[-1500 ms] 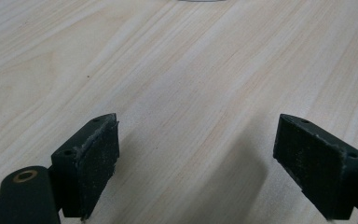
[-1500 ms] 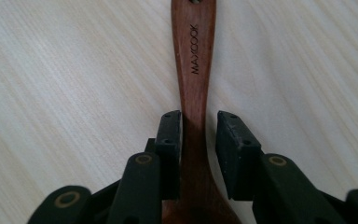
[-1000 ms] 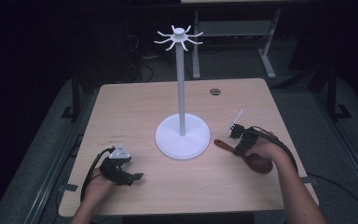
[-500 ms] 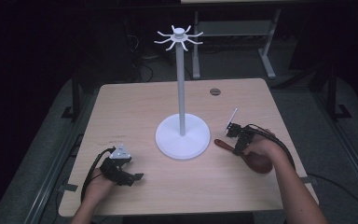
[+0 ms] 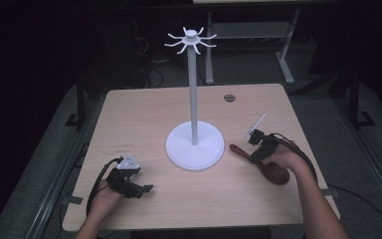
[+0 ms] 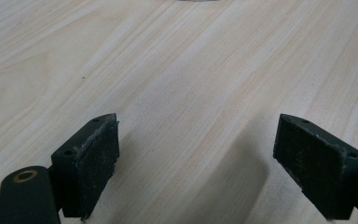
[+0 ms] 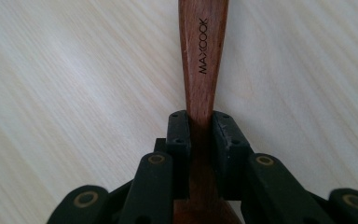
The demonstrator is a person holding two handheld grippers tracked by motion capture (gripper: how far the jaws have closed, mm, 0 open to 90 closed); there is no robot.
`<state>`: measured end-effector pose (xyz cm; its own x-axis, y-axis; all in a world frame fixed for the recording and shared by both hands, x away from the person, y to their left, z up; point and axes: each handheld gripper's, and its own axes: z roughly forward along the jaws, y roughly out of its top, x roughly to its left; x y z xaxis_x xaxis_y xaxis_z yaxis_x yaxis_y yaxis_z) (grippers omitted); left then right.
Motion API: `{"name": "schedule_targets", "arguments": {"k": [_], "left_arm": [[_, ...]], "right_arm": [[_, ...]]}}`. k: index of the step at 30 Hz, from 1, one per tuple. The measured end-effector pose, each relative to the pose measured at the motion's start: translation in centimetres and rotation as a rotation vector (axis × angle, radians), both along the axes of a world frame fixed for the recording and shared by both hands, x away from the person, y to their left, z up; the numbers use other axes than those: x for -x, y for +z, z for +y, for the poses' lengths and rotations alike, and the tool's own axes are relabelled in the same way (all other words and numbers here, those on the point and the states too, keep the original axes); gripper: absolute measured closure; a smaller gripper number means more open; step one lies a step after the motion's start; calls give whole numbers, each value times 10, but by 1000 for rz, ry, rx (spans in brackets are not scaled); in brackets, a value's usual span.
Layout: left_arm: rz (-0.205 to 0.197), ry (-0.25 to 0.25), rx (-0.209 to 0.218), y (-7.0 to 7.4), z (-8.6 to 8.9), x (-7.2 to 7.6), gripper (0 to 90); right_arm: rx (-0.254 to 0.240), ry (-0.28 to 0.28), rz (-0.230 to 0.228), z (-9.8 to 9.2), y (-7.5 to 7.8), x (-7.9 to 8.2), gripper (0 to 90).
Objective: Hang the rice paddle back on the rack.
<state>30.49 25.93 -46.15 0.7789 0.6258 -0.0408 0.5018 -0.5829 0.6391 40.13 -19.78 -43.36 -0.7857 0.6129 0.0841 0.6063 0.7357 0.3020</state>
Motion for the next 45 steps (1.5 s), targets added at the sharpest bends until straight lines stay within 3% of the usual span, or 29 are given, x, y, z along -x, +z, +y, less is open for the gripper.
{"name": "schedule_targets", "arguments": {"k": [3,7,10,17,21,25,32,38,45], "left_arm": [[1,0,-2,0,0,0,139],[1,-1,0,0,1,-1,139],[0,-4,0,0,1,0,139],[-2,6,16,0,1,0,139],[-2,12,15,0,2,0,139],[5,22,18,0,3,0,139],[-8,23,11,1,5,0,139],[-15,23,8,1,5,0,139],[-5,28,11,1,6,-1,139]], "right_arm": [[-63,-24,-29,-5,4,3,777],[-156,-57,-103,-13,11,10,777],[-203,-54,-148,-16,16,15,777],[-385,-95,-243,-31,25,26,778],[-511,-83,-286,-41,26,29,778],[-587,-87,-319,-47,28,30,779],[-636,-86,-369,-49,30,32,779],[-723,-88,-408,-52,34,35,779],[-755,-92,-433,-52,34,34,778]]}}
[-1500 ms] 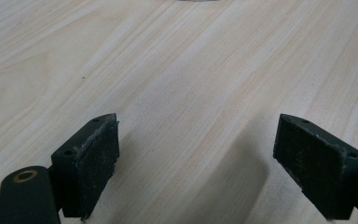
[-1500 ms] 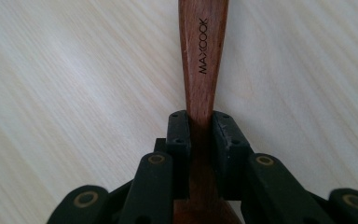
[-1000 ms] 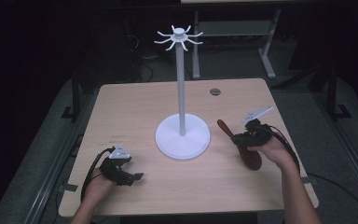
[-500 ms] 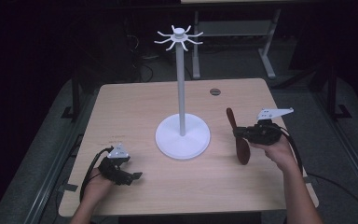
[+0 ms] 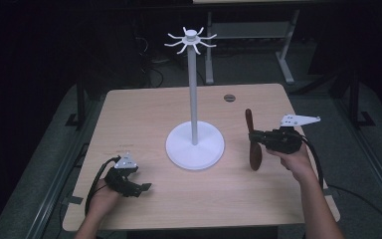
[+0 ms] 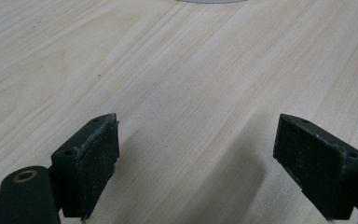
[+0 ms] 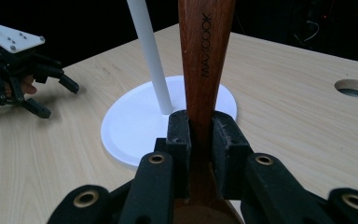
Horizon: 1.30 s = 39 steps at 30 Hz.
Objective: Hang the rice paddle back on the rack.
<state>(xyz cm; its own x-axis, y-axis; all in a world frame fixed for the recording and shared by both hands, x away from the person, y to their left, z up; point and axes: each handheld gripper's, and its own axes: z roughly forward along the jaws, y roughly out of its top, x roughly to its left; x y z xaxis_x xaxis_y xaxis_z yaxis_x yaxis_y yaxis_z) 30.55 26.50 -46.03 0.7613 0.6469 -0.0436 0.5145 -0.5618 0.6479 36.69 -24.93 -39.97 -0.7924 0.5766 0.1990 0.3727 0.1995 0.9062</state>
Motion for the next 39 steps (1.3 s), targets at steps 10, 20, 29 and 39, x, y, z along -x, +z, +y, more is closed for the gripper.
{"name": "schedule_targets", "arguments": {"k": [10,20,29,39], "left_arm": [[2,1,-3,-2,1,-4,139],[-9,21,7,-2,1,-4,139],[-27,17,4,0,0,-2,139],[-26,14,12,0,-2,-1,139]], "right_arm": [[-67,-11,-34,3,9,3,778],[-101,-26,-80,8,23,2,778],[-95,-9,-150,19,53,1,778],[-100,22,-202,34,84,-7,777]]}}
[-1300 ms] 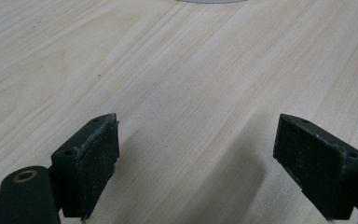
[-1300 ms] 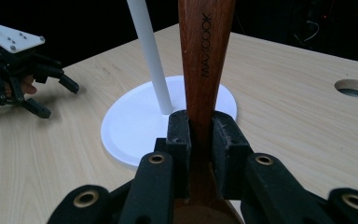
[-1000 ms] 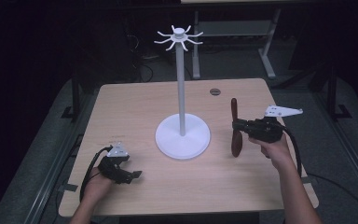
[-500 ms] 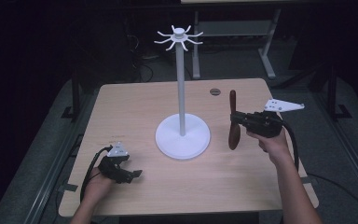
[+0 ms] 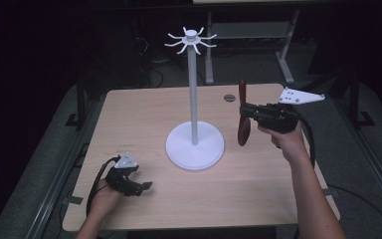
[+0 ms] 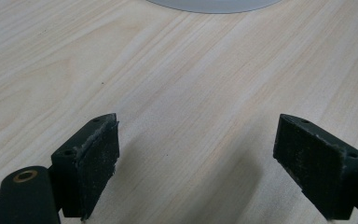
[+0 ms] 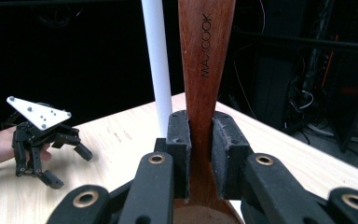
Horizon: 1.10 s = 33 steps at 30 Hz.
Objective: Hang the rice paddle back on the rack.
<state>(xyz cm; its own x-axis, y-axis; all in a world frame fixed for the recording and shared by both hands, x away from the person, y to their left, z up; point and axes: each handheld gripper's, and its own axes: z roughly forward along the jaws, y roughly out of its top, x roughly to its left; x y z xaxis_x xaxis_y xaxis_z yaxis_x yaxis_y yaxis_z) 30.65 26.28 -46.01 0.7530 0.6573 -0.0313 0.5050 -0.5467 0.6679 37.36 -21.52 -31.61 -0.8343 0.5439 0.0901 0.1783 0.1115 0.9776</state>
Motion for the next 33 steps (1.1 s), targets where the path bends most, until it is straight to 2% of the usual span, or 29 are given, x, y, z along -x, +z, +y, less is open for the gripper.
{"name": "schedule_targets", "arguments": {"k": [16,21,33], "left_arm": [[-7,3,-1,1,0,1,139],[-8,1,-2,1,1,1,139],[-4,1,-1,2,1,1,139]], "right_arm": [[-7,48,-64,26,41,-14,777],[-27,66,-78,31,53,-15,776],[-41,96,-131,44,81,-16,776]]}}
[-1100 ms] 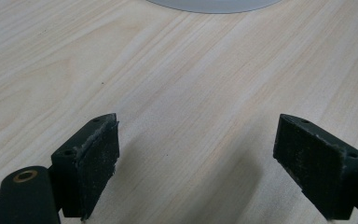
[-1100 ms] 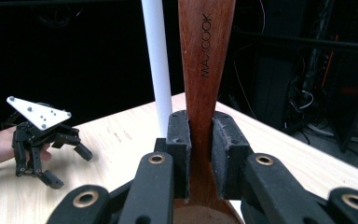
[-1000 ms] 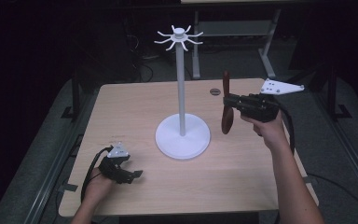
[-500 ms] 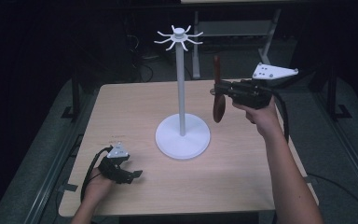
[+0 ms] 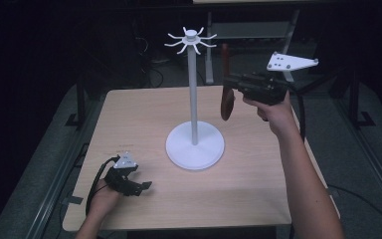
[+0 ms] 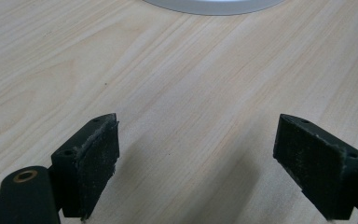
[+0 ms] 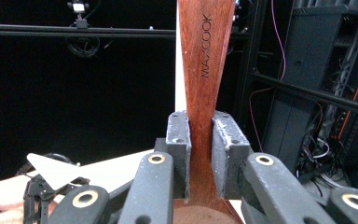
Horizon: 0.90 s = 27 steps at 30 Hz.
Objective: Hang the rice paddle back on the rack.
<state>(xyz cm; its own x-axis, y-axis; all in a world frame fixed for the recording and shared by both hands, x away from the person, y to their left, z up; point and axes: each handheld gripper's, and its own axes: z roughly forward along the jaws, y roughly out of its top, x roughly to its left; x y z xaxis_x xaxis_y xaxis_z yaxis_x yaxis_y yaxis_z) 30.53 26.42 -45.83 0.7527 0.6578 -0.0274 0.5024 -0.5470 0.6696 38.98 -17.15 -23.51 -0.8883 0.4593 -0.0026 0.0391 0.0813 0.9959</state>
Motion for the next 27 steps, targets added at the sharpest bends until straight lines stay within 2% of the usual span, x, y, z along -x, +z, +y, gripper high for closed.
{"name": "schedule_targets", "arguments": {"k": [10,27], "left_arm": [[2,-2,3,0,0,0,139],[-1,-2,8,1,0,1,139]], "right_arm": [[0,12,-18,11,14,-3,776],[51,1,8,29,13,-13,776]]}}
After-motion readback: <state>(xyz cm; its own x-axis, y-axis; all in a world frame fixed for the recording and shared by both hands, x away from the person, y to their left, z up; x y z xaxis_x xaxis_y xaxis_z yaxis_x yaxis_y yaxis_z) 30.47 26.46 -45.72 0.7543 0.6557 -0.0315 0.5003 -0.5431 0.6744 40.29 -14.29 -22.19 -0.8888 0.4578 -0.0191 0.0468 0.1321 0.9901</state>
